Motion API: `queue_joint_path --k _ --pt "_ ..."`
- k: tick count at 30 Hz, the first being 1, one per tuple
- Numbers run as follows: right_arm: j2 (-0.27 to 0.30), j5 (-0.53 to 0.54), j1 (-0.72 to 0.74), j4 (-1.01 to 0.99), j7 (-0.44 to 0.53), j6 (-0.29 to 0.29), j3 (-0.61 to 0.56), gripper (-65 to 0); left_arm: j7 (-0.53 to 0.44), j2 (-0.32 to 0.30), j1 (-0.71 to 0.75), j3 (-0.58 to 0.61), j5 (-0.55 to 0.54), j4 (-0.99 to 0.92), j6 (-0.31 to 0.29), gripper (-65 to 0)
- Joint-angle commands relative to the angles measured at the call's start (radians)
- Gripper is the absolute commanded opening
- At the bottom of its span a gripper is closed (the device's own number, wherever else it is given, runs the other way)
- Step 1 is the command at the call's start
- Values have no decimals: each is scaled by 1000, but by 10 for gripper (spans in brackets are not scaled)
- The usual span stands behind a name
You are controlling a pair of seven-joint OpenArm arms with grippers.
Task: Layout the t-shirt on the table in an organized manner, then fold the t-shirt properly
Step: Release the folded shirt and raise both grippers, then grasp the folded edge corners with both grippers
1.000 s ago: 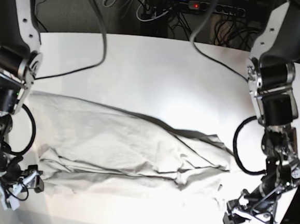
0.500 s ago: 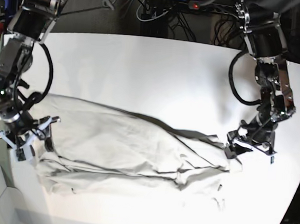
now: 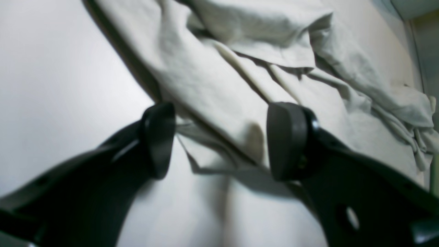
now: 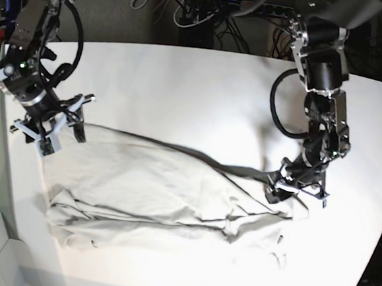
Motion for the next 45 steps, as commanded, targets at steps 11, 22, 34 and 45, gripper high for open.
queue_joint_path --k 11,22,34,45 --pt "15 6 -12 22 31 7 23 -311 -101 -7 -76 53 -13 -119 -7 -365" --pt "34 5 -4 19 31 7 64 -311 67 -8 -10 -11 -24 18 -7 -648" --pt "75 5 53 -179 31 7 60 -307 520 41 153 -234 -22 537 -7 -648" --pt "73 5 57 -324 38 7 60 -307 568 32 232 -237 -15 672 -7 -648"
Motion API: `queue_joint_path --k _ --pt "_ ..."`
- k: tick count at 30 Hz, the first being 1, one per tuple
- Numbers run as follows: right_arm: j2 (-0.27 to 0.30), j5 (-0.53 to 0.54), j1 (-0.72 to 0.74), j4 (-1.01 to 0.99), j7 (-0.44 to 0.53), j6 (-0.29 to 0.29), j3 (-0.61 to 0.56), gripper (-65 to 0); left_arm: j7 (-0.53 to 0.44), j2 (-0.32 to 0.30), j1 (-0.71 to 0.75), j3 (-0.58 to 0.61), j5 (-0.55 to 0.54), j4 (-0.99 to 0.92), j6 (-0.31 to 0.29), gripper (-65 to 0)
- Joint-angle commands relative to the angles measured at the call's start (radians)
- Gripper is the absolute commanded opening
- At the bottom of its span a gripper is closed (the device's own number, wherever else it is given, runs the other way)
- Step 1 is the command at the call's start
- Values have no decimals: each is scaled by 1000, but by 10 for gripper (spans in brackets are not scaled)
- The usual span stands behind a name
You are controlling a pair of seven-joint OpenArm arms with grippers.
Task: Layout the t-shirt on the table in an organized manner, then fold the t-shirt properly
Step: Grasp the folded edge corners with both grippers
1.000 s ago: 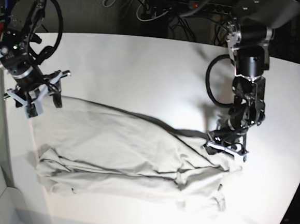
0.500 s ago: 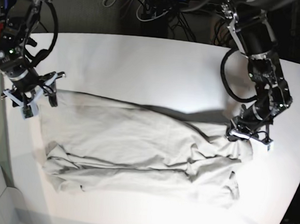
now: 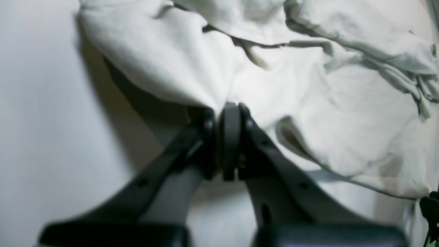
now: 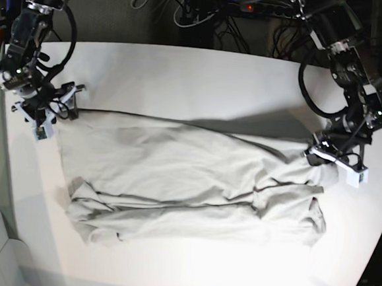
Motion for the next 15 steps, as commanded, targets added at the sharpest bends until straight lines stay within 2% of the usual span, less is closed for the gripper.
queue_joint_path --k 1,8,12,15 --pt "16 10 16 4 23 7 3 -307 -19 -11 -18 0 -15 15 -7 -648" --pt "18 10 30 -70 29 7 0 -310 -17 -8 -18 0 -15 20 -7 -648" --pt "18 10 51 -129 75 7 -27 -316 -17 -7 -18 0 -15 20 -7 -648" --pt "19 10 79 -180 107 7 -53 -364 -16 -3 -18 0 -15 15 -7 -648"
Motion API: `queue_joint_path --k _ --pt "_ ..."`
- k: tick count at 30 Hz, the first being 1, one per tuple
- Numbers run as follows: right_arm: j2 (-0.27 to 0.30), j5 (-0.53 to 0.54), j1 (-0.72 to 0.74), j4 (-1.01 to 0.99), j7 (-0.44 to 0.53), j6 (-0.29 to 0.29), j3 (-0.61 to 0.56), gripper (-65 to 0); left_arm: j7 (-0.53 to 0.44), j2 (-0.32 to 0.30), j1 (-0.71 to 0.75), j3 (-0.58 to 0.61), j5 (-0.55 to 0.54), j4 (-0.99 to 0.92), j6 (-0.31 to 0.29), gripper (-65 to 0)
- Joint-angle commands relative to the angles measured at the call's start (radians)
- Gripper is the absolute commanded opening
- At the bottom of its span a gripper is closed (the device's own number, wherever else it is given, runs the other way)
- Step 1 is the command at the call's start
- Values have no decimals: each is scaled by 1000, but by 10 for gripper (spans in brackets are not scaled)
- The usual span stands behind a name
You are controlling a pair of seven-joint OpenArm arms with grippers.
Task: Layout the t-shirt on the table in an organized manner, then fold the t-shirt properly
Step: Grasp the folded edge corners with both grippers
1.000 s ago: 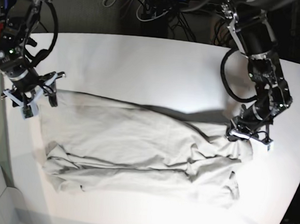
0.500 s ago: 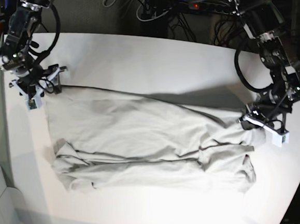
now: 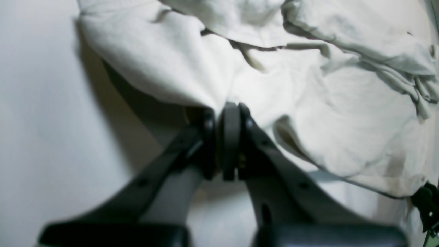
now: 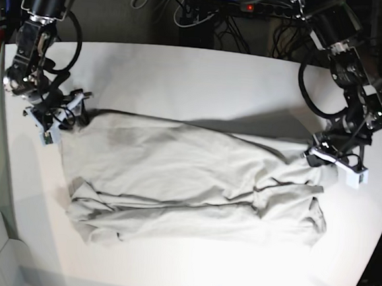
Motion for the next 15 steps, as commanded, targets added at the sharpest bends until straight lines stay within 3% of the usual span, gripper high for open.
queue_joint_path --k 1,5,7,15 --pt "14 0 16 -6 -7 11 -8 -389 -13 -5 -19 0 -15 15 -7 -648" --pt "17 0 47 -27 -9 11 -26 -561 -9 -5 4 0 -23 38 -7 -648" --pt "19 0 48 -10 -10 11 -26 -615 -7 -5 9 0 -23 66 -7 -648" --pt "39 3 -39 333 -10 11 -14 -619 -7 -5 67 0 -23 271 -15 -648"
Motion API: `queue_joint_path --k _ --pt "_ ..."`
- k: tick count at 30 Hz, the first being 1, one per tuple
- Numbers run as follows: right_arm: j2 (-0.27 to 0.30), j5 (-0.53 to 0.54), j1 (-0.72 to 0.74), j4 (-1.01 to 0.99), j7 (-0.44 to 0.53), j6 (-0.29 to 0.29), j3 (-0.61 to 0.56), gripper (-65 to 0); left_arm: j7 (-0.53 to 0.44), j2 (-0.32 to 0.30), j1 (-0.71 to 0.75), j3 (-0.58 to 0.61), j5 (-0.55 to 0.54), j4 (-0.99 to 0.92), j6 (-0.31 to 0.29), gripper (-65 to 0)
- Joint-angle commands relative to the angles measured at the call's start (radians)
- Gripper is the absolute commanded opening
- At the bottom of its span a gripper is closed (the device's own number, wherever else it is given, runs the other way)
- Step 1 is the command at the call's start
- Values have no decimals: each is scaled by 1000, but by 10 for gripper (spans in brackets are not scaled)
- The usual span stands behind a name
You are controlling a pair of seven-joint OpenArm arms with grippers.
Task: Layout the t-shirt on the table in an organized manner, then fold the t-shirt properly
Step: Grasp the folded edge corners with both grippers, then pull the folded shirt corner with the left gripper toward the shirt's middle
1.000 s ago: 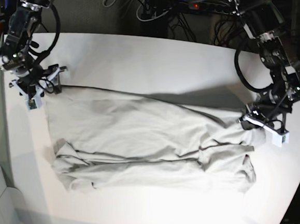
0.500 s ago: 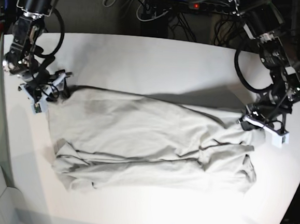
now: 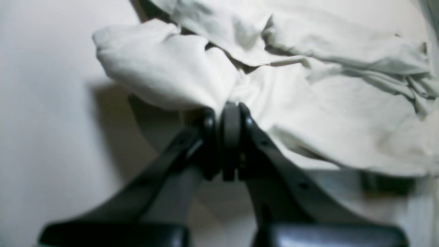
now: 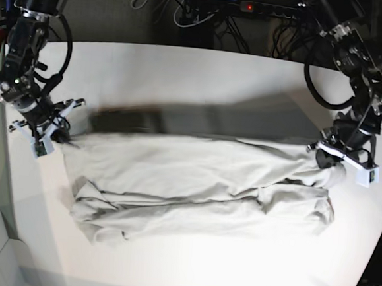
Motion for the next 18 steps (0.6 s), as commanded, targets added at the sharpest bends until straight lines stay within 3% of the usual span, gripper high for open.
queue_joint_path --k 1,5,8,12,18 --pt "10 21 -3 71 26 7 4 -619 -24 -10 -11 -1 -17 47 -12 -648" --pt "-5 26 -51 280 26 7 33 -619 -23 -10 -14 -1 -23 104 -14 -648" --pt "-22 26 -51 376 26 7 47 -619 -23 -25 -16 -1 -97 109 -12 -648" --pt "-22 21 -17 379 25 7 47 -619 -23 -80 -33 -8 -192 87 -5 -648" --pt "-51 18 -11 303 25 7 27 -615 -34 -85 -134 -58 -132 -114 -5 -648"
